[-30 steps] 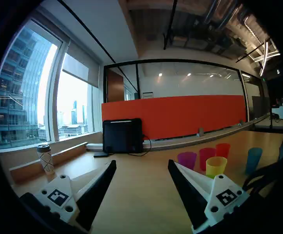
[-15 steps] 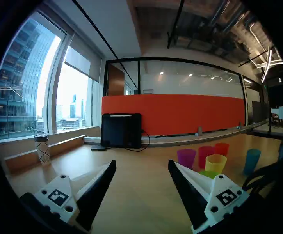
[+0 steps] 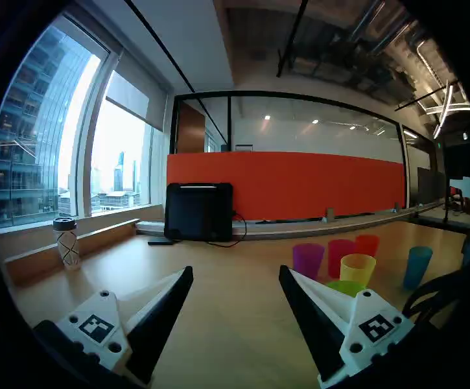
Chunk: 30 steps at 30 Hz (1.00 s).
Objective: Pour water
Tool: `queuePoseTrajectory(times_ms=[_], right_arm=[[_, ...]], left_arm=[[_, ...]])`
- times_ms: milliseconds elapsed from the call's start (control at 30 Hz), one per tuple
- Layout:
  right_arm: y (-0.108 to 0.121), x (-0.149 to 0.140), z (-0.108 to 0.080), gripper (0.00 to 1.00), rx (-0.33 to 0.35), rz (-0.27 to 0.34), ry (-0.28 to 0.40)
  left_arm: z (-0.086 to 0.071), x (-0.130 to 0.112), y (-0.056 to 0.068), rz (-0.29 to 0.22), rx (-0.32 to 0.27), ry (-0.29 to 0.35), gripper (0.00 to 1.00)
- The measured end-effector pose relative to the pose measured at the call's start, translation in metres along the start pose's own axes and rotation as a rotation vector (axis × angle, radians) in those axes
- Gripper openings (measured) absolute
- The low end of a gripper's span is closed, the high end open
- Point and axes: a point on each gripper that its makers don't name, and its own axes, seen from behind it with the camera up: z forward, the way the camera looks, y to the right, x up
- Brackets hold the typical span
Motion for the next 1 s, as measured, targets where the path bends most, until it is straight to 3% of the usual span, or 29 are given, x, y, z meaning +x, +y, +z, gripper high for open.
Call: queuePoseTrajectory(times_ms=[1000], right_arm=[[0.016, -0.009, 0.009, 1.0, -0.001, -0.039, 0.026]], left_arm=[[-0.001, 0.002, 0.002, 0.004, -0.008, -0.003, 0.99]])
